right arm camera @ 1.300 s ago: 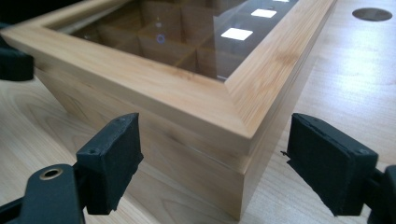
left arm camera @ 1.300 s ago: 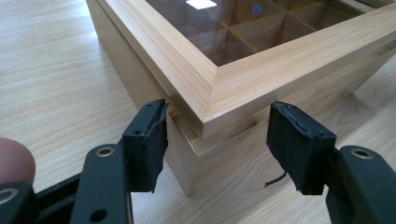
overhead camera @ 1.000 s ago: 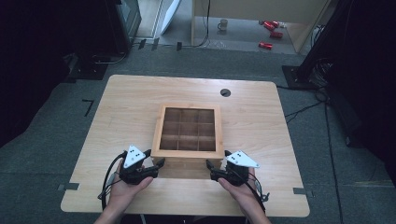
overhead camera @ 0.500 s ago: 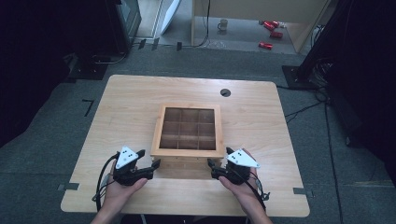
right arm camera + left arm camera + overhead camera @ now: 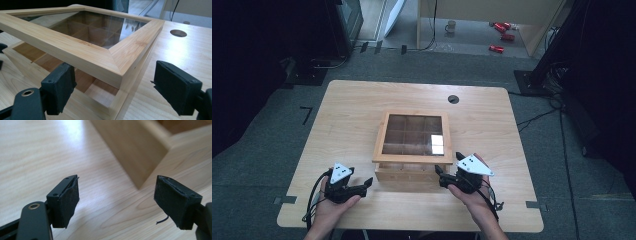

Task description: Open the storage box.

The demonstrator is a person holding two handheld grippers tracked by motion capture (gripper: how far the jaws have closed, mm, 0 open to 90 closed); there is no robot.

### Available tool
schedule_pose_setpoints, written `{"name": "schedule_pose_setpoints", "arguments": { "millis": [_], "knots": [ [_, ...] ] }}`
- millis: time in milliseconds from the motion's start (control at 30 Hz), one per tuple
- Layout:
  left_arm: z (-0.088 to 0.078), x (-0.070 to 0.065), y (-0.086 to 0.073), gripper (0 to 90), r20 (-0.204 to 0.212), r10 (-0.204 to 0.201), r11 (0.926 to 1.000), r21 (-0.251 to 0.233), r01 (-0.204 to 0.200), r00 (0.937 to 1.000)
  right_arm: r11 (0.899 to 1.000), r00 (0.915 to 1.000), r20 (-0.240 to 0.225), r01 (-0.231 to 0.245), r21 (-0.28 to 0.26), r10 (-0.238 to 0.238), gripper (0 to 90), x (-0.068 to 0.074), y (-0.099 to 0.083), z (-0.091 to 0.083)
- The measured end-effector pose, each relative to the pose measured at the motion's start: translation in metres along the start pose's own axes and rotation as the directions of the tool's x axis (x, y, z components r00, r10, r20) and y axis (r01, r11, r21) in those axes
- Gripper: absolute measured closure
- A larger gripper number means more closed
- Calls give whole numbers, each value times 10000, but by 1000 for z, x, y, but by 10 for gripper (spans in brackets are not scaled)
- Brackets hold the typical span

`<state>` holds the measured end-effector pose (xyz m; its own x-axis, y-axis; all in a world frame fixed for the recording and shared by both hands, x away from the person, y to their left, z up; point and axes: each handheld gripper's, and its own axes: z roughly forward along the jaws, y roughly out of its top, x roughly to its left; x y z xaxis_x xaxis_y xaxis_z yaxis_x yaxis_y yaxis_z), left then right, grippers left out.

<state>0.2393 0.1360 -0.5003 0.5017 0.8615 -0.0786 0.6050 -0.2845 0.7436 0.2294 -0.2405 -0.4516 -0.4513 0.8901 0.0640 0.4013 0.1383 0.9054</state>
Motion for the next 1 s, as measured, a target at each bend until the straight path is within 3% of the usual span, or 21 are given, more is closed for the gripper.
{"name": "schedule_pose_setpoints", "arguments": {
  "millis": [267, 400, 800, 1000],
  "knots": [
    [9, 2, -9, 201, -467, 162, 9974, 712, -129, 9988, 9993, 9996, 35, 271, -260, -270, 171, -2, 19, -4],
    [10, -1, -12, 199, -794, 504, 9966, 696, -449, 9956, 9980, 9991, 94, 429, -460, -425, 170, -4, 32, -6],
    [11, -2, -14, 187, -794, 460, 9979, 502, -421, 9958, 9937, 9969, 270, 759, -822, -739, 157, -21, 71, 1],
    [11, -2, -14, 188, -777, 459, 9979, 494, -421, 9959, 9890, 9950, -29, 988, -1098, -997, 161, -32, 87, 9]
  ]
}}
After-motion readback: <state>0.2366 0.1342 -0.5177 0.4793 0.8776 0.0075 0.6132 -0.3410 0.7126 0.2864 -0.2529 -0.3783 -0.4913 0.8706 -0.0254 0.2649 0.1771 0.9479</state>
